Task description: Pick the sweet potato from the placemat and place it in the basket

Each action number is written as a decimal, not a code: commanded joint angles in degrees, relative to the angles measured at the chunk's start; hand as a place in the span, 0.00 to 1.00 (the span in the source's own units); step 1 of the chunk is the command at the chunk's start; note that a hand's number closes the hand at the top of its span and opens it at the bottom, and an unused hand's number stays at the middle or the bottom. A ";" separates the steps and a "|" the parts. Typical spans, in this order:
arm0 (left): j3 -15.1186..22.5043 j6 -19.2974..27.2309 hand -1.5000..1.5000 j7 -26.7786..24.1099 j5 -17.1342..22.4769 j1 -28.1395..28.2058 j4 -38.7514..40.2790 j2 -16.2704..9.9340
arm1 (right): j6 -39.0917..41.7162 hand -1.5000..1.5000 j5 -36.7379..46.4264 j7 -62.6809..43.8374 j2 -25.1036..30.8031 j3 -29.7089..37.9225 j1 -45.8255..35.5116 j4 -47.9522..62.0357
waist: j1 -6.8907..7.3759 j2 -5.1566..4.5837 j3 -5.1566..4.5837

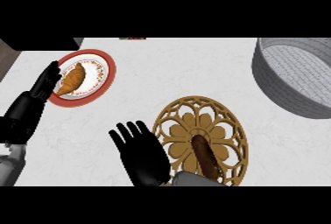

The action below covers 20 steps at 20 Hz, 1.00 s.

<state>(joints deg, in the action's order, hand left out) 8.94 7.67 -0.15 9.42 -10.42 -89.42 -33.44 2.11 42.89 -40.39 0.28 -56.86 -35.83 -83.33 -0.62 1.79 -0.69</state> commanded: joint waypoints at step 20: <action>-0.98 -0.50 0.50 -2.19 -1.17 -3.79 4.73 2.36 | 49.71 0.00 -32.40 -30.97 -0.19 6.38 -24.94 10.49 | 0.30 -1.32 0.42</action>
<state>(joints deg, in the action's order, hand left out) 9.74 8.33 -1.42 7.34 -12.13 -87.29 -30.82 43.78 15.07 -58.30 1.74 -50.49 -57.62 -75.23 0.13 0.85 -0.29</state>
